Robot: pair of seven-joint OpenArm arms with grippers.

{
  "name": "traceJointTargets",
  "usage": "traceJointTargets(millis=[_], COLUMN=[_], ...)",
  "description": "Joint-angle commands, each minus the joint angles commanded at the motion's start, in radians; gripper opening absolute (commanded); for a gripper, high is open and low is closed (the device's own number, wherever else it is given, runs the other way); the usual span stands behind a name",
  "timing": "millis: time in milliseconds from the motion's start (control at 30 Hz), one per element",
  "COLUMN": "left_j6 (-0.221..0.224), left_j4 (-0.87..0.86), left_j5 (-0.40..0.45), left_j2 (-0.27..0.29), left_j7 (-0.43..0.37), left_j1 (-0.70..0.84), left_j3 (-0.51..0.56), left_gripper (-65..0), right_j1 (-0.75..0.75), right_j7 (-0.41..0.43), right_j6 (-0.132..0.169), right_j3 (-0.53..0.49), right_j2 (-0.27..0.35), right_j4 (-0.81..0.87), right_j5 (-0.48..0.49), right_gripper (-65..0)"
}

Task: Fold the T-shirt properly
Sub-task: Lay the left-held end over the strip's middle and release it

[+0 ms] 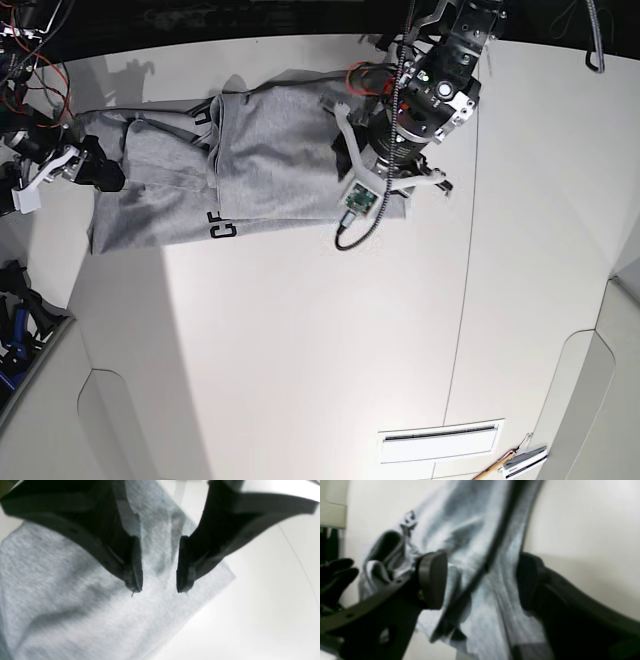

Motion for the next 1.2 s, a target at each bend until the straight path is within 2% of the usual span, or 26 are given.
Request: traceJointTargets(millis=[300, 433, 467, 567, 633, 833, 967, 1100, 1200], left_j6=[0.000, 0.000, 0.000, 0.000, 0.000, 0.000, 0.000, 0.000, 0.000], left_j4=[0.000, 0.000, 0.000, 0.000, 0.000, 0.000, 0.000, 0.000, 0.000], left_j5=[-0.008, -0.008, -0.008, -0.008, -0.007, -0.007, -0.006, -0.001, 0.005], left_j2=[0.000, 0.000, 0.000, 0.000, 0.000, -0.001, -0.001, -0.001, -0.001], left_j7=[0.000, 0.001, 0.001, 0.000, 0.001, 0.012, 0.040, 0.053, 0.053], left_j1=[0.000, 0.000, 0.000, 0.000, 0.000, 0.000, 0.000, 0.000, 0.000], left_j3=[0.000, 0.000, 0.000, 0.000, 0.000, 0.000, 0.000, 0.000, 0.000], left_gripper=[-39.3, -39.3, -39.3, -39.3, -39.3, -39.5, -39.9, -39.9, -39.9], right_j1=[0.000, 0.000, 0.000, 0.000, 0.000, 0.003, 0.003, 0.003, 0.003], right_j7=[-0.003, -0.007, -0.006, -0.006, 0.004, 0.029, 0.028, 0.027, 0.027], right_j6=[0.008, 0.007, 0.006, 0.003, 0.004, 0.004, 0.003, 0.003, 0.002], right_j3=[-0.005, -0.047, -0.061, -0.100, -0.114, -0.111, -0.054, 0.015, 0.020], right_j2=[-0.041, -0.041, -0.041, -0.041, -0.041, -0.040, -0.035, 0.003, 0.051], right_j4=[0.000, 0.000, 0.000, 0.000, 0.000, 0.004, 0.035, 0.094, 0.148], right_j5=[0.007, -0.006, -0.018, -0.028, -0.028, -0.061, -0.064, -0.080, -0.079], right_gripper=[-22.5, -23.4, -28.6, -52.5, -64.2, -65.0, -65.0, -65.0, -65.0])
